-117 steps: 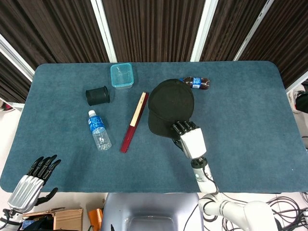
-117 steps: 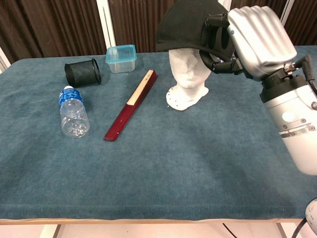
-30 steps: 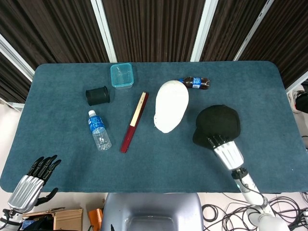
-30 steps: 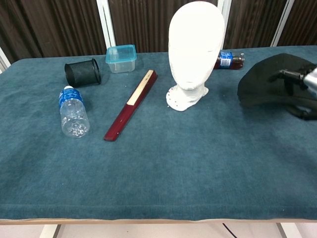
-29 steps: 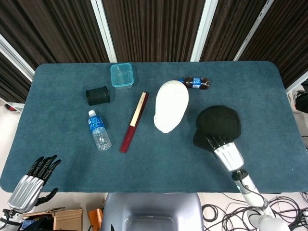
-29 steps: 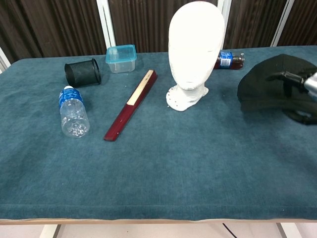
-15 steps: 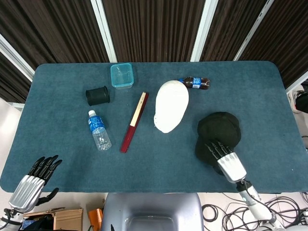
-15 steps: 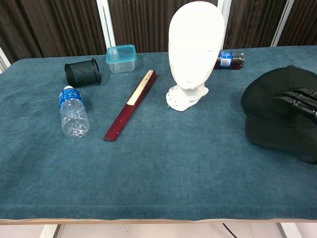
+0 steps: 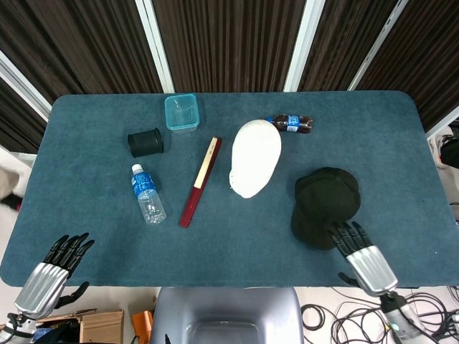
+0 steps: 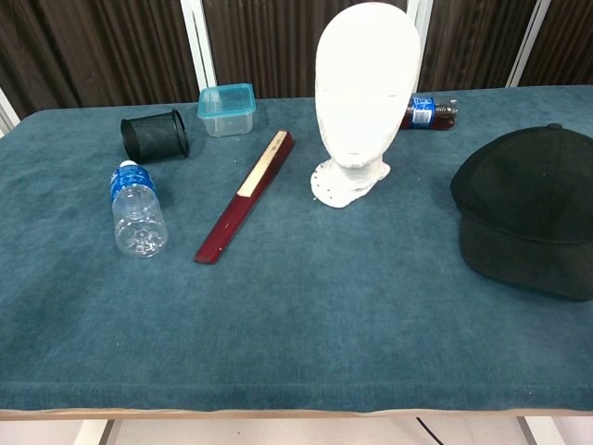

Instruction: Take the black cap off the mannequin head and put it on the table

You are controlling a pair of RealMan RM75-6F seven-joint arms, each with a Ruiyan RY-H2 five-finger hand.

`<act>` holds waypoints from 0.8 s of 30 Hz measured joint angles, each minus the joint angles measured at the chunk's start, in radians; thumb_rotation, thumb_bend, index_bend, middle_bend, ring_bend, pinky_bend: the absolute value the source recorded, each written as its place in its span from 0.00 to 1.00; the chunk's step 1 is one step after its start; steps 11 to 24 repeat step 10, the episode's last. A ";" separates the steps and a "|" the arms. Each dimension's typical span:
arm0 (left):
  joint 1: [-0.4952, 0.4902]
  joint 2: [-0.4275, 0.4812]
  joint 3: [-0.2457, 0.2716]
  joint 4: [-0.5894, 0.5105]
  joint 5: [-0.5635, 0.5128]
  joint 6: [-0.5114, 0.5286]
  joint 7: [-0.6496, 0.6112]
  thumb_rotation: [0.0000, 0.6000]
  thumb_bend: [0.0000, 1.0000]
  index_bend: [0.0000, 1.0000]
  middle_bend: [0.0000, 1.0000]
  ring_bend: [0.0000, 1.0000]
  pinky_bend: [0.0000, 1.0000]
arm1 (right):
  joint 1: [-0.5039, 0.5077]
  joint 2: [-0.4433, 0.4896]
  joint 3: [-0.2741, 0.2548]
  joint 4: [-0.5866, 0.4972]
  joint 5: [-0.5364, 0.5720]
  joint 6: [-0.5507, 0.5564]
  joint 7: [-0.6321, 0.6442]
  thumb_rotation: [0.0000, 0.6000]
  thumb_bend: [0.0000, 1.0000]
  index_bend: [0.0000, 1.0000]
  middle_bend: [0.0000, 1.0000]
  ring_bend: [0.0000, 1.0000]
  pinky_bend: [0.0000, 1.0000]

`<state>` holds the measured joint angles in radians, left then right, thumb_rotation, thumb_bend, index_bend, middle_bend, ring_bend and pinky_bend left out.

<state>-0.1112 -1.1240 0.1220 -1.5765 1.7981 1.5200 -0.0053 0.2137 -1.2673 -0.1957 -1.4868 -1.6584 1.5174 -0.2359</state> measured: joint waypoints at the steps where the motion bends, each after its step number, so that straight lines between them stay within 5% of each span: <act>1: 0.000 0.000 0.000 0.000 0.000 0.001 0.000 1.00 0.31 0.00 0.02 0.06 0.07 | -0.012 0.019 0.002 -0.026 0.015 0.006 -0.001 1.00 0.00 0.00 0.00 0.00 0.01; 9: 0.007 0.001 -0.003 -0.008 -0.013 0.001 0.018 1.00 0.31 0.00 0.02 0.06 0.07 | -0.129 0.128 0.058 -0.200 0.232 0.057 -0.014 1.00 0.00 0.00 0.00 0.00 0.00; 24: 0.007 0.002 -0.003 -0.009 -0.015 0.000 0.017 1.00 0.31 0.00 0.02 0.06 0.07 | -0.134 0.132 0.065 -0.203 0.238 0.063 -0.011 1.00 0.00 0.00 0.00 0.00 0.00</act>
